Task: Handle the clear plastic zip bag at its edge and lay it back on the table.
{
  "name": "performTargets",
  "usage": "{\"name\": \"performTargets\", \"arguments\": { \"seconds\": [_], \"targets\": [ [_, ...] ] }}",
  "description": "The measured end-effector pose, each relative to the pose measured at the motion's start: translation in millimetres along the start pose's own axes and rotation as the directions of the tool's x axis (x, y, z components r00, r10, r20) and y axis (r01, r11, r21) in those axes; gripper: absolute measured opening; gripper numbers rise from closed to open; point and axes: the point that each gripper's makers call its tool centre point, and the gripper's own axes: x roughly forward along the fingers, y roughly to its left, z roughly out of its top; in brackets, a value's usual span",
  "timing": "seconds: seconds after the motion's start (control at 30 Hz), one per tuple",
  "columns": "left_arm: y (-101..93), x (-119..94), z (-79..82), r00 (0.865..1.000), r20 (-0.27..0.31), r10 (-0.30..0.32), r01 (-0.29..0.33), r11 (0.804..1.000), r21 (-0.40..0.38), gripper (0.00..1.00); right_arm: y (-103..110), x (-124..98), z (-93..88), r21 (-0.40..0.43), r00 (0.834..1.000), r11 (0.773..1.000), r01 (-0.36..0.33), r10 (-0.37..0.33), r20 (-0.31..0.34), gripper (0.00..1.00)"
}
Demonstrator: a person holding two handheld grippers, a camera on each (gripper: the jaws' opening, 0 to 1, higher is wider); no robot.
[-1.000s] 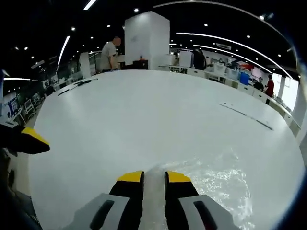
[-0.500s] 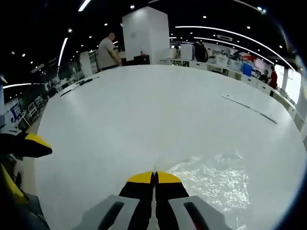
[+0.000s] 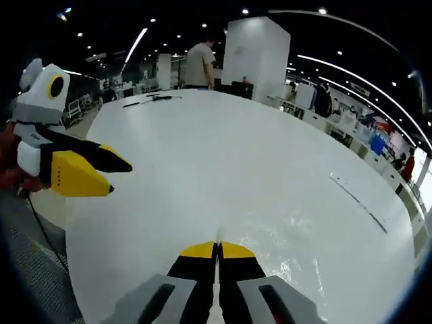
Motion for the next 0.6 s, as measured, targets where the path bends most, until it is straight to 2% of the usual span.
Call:
{"name": "performTargets", "arguments": {
  "seconds": [0.1, 0.23, 0.43, 0.6],
  "targets": [
    [5.8, 6.8, 16.2, 1.0, 0.028, 0.002, -0.002, 1.0, -0.007, 0.41, 6.7, -6.1, 6.2, -0.035, 1.0, 0.999, -0.011, 0.011, 0.01, 0.0],
    [1.5, 13.9, 40.4, 0.999, 0.054, 0.0, 0.001, 1.0, -0.006, 0.4, 15.1, -11.8, 13.0, -0.081, 1.0, 0.997, -0.021, 0.022, 0.02, 0.0],
    [5.1, 29.1, 55.7, 0.998, 0.059, -0.003, 0.003, 1.0, 0.009, 0.4, 30.4, -21.8, 17.8, -0.175, 0.999, 0.984, -0.04, 0.043, 0.015, 0.0],
    [9.2, 43.3, 61.2, 0.999, 0.048, -0.01, 0.01, 1.0, 0.014, 0.4, 40.7, -28.2, 19.6, -0.198, 0.998, 0.979, -0.051, 0.055, 0.014, 0.0]
  ]
}}
